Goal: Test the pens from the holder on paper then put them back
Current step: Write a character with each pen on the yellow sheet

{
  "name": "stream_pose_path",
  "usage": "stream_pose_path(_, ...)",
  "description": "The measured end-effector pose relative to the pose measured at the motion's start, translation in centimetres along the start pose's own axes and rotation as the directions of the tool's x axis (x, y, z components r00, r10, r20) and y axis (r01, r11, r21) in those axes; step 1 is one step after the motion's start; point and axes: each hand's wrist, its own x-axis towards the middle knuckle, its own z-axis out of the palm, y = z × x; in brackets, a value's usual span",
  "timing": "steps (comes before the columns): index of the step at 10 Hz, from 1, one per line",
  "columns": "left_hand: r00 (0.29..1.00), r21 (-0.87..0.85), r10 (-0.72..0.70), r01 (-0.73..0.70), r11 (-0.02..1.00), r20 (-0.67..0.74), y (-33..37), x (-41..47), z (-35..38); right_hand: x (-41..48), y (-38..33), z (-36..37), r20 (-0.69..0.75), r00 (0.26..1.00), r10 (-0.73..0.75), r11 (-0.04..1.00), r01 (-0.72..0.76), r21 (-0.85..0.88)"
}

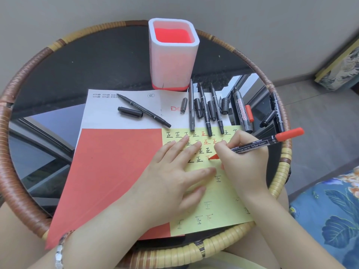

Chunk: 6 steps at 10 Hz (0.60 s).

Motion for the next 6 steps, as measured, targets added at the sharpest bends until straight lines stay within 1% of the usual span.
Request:
stream_pose_path(3,1.000,-0.003,0.003,-0.003,1.000,0.003,-0.02,-0.01,0.00,0.02,0.24,0.03,-0.022,1.000,0.002,0.999,-0.002,0.034)
stream_pose_path(5,1.000,-0.003,0.000,0.000,1.000,0.011,-0.06,0.03,0.02,-0.01,0.20,0.10,0.010,1.000,-0.023,0.999,0.023,0.035)
stream_pose_path(6,1.000,-0.002,0.002,-0.002,1.000,0.005,-0.03,0.05,0.03,-0.07,0.18,0.09,0.022,1.000,-0.012,0.999,0.011,0.040)
